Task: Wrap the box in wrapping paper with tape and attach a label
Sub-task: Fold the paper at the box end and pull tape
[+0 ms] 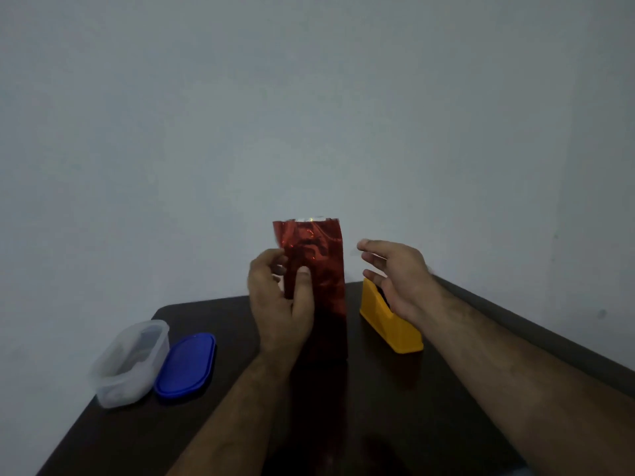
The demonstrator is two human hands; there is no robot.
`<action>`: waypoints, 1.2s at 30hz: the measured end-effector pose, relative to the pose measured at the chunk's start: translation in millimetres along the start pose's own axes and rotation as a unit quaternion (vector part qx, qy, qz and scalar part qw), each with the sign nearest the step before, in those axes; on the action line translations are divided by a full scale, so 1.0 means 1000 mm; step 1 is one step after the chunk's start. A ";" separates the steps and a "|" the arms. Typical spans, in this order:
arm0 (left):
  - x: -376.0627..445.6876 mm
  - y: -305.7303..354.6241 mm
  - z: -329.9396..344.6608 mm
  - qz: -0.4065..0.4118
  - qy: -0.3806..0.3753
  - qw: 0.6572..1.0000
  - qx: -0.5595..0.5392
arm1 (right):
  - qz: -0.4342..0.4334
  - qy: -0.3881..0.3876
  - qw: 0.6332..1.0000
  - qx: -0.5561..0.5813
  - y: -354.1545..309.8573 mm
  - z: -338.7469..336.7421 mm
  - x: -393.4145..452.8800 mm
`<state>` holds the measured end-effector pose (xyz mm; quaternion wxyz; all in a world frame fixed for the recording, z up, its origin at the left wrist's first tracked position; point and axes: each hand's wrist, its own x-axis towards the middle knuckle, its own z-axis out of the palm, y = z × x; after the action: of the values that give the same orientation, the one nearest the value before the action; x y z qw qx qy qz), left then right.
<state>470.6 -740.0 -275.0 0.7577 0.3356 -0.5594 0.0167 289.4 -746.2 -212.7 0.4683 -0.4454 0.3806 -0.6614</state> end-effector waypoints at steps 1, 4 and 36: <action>0.005 0.000 -0.003 -0.016 0.019 1.000 -0.016 | -0.008 -0.016 1.000 -0.013 -0.003 0.004 0.002; 0.021 -0.005 -0.008 -0.087 0.056 0.993 -0.063 | -0.035 -0.029 0.997 -0.059 -0.012 0.017 0.012; 0.077 0.005 -0.001 -0.272 -0.162 0.944 -0.096 | -0.104 -0.078 0.988 -0.086 0.020 0.021 0.030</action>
<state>498.4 -762.5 -206.5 0.6616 0.3985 -0.5607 -0.2986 310.2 -782.3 -217.9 0.3848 -0.5712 0.3499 -0.6351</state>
